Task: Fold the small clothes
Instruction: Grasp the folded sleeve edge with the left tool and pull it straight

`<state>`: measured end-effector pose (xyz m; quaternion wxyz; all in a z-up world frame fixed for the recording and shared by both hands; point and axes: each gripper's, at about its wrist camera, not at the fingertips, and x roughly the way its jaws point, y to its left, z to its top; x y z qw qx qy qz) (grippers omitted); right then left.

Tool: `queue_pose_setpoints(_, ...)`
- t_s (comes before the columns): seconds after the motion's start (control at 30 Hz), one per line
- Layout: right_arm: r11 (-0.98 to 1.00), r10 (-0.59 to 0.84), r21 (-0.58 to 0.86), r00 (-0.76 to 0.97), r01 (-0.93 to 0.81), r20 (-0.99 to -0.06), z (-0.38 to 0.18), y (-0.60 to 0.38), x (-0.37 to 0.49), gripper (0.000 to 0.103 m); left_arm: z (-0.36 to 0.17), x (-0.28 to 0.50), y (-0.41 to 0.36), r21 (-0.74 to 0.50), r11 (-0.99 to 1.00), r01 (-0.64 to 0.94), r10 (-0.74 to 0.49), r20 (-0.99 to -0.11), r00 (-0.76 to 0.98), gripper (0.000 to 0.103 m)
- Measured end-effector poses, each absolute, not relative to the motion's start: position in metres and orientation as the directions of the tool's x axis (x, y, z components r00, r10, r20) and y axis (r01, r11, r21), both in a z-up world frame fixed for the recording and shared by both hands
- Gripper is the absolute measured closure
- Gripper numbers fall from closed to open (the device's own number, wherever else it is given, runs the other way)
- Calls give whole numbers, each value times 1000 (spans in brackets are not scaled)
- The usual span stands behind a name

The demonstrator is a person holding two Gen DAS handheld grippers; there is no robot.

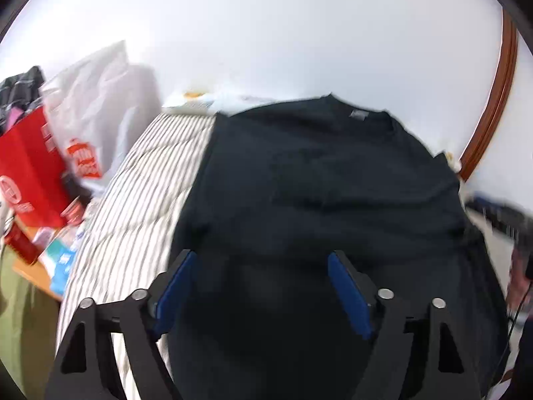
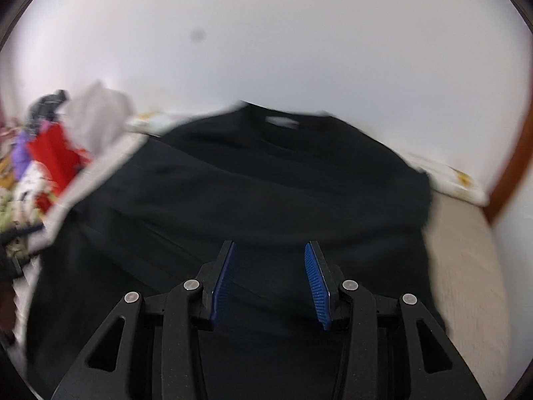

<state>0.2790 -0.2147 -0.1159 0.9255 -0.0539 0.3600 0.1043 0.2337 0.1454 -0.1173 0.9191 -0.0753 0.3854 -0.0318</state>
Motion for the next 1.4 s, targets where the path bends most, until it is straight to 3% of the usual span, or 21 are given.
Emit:
queue_pose_setpoints(0.13, 989, 94, -13, 712, -144, -696, -128, -269, 267, 61, -118, 268, 139, -215, 976, 31, -175, -696, 696, 44)
queue_pose_setpoints(0.27, 997, 56, 1, 706, -78, -706, -140, -301, 259, 61, -132, 297, 134, -221, 974, 48, -194, -708, 679, 51)
queue_pose_setpoints(0.7, 995, 67, 97, 690, 5, -721, -156, -327, 256, 59, -162, 345, 130, -244, 969, 30, -203, -730, 652, 56)
queue_pose_setpoints(0.77, 996, 58, 86, 687, 6, -725, -157, -325, 259, 58, -160, 347, 126, -219, 976, 18, -176, -733, 657, 79)
queue_pose_setpoints(0.83, 997, 54, 80, 683, 6, -729, -158, -324, 262, 58, -155, 346, 125, -189, 982, 14, -150, -726, 672, 94)
queue_pose_setpoints(1.0, 997, 53, 82, 691, 9, -721, -152, -320, 269, 58, -127, 326, 139, -256, 966, 29, -199, -668, 717, 96)
queue_pose_setpoints(1.17, 997, 43, 75, 718, 13, -695, -139, -319, 277, 58, -103, 301, 161, -213, 977, -29, -113, -622, 775, 96)
queue_pose_setpoints(1.4, 996, -12, 55, 711, 71, -703, -147, -327, 300, 50, -130, 291, 178, -192, 980, -55, -95, -688, 719, 96)
